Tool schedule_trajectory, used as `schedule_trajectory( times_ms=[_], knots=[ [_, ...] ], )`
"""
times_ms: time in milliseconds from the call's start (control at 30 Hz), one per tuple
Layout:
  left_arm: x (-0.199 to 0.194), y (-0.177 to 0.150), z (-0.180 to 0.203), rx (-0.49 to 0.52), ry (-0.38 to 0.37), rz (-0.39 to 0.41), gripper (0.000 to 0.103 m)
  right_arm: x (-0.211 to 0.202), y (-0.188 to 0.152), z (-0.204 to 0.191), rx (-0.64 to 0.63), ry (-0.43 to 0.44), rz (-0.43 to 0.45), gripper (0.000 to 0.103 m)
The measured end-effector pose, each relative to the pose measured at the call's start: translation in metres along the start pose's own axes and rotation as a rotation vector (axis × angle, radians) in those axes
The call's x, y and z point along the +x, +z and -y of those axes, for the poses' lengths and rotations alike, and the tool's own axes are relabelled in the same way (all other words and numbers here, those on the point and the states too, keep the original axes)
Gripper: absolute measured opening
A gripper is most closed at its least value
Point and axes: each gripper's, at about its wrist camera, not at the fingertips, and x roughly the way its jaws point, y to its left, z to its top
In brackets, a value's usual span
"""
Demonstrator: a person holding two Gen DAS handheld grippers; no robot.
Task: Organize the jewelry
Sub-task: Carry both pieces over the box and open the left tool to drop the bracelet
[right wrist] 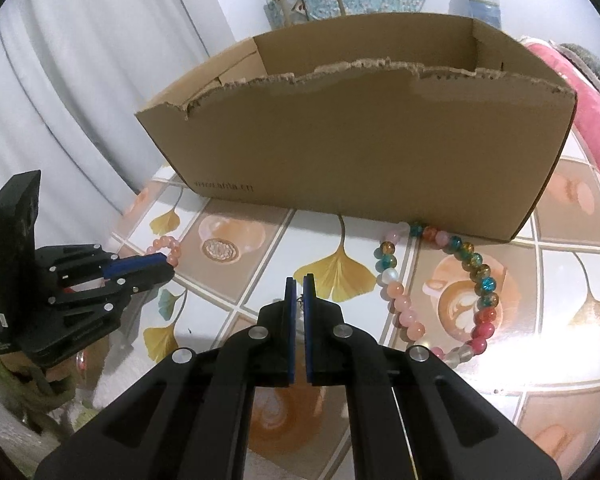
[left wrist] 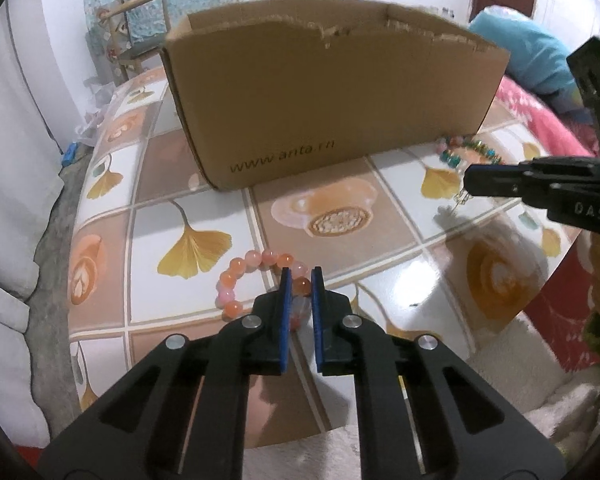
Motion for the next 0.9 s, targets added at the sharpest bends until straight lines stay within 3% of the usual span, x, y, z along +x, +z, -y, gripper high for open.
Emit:
schedule_trajectory(
  times_ms=[233, 567, 767, 900],
  knots=[
    [-0.034, 0.012, -0.006, -0.031, 0.008, 0.105, 0.009, -0.022, 0.009, -0.003, 0.000, 0.010, 0.053, 0.003],
    [-0.094, 0.044, 0.001, -0.010, -0.028, 0.273, 0.009, -0.078, 0.042, -0.018, -0.050, 0.038, 0.201, 0.003],
    [-0.134, 0.093, 0.012, 0.032, -0.096, 0.388, 0.009, -0.110, 0.076, -0.017, -0.083, 0.063, 0.290, 0.003],
    [-0.136, 0.134, 0.018, 0.040, -0.151, 0.422, 0.009, -0.120, 0.109, -0.005, -0.102, 0.057, 0.319, 0.003]
  ],
)
